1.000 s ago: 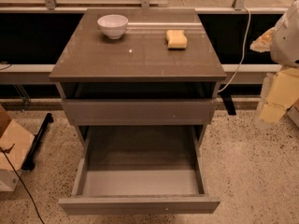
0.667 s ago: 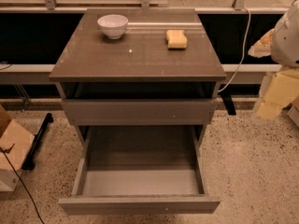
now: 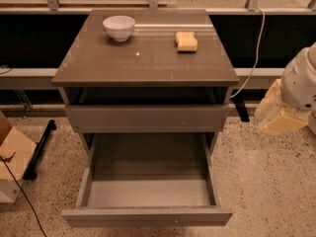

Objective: Close middle drawer

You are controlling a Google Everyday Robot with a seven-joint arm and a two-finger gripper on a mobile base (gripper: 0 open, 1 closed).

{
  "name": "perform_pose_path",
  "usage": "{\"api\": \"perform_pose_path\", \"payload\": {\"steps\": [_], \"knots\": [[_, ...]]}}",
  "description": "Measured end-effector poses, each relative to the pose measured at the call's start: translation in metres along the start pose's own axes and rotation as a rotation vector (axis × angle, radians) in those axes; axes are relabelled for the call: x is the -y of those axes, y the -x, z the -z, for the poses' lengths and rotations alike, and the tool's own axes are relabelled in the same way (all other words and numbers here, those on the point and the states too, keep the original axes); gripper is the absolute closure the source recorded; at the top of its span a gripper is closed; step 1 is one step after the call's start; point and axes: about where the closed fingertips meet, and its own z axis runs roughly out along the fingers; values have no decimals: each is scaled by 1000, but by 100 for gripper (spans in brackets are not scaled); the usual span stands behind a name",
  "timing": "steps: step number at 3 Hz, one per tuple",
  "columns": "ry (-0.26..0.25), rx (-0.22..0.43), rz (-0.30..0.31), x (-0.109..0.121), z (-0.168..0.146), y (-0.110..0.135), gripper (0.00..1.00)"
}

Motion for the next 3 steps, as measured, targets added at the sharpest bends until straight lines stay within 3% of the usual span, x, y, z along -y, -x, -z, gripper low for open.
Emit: {"api": "perform_pose_path", "payload": {"steps": [1, 2, 3], "knots": [[57, 4, -50, -18, -39, -26, 85], [67, 0, -56, -23, -45, -29, 100], [78, 2, -67, -26, -51, -31, 100]]}}
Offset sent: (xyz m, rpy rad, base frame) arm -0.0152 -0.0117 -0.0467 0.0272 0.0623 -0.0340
